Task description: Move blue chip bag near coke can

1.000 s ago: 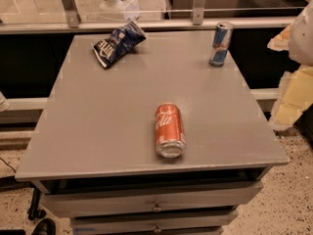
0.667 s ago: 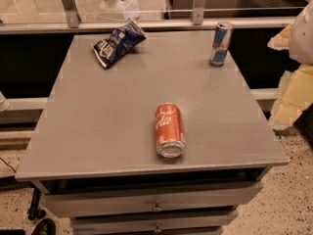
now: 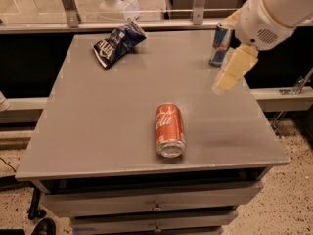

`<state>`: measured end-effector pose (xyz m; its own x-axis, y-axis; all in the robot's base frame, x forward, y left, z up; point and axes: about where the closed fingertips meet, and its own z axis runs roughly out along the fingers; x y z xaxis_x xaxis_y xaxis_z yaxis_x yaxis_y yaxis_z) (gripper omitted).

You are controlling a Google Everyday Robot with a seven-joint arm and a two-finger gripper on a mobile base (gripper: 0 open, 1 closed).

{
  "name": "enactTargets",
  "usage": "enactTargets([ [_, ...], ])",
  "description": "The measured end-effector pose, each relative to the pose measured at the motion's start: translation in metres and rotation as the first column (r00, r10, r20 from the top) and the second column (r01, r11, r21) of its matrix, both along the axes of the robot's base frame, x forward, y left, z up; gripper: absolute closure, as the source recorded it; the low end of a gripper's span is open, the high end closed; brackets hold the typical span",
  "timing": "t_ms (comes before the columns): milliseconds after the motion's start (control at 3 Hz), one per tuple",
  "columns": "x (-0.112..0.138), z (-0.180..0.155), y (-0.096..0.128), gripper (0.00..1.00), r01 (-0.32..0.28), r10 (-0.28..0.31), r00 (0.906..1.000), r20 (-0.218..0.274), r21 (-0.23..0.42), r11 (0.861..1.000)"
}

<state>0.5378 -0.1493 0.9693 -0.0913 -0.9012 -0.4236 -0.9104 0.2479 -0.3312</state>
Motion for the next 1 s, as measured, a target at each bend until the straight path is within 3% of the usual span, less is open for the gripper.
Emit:
enactTargets([
  [333, 0.070, -0.002, 0.057, 0.00, -0.068, 0.054, 0.9938, 0.097, 0.146, 0.987],
  [1000, 0.178, -0.010, 0.152, 0.00, -0.135, 0.057, 0.9720, 0.228, 0.345, 0.929],
])
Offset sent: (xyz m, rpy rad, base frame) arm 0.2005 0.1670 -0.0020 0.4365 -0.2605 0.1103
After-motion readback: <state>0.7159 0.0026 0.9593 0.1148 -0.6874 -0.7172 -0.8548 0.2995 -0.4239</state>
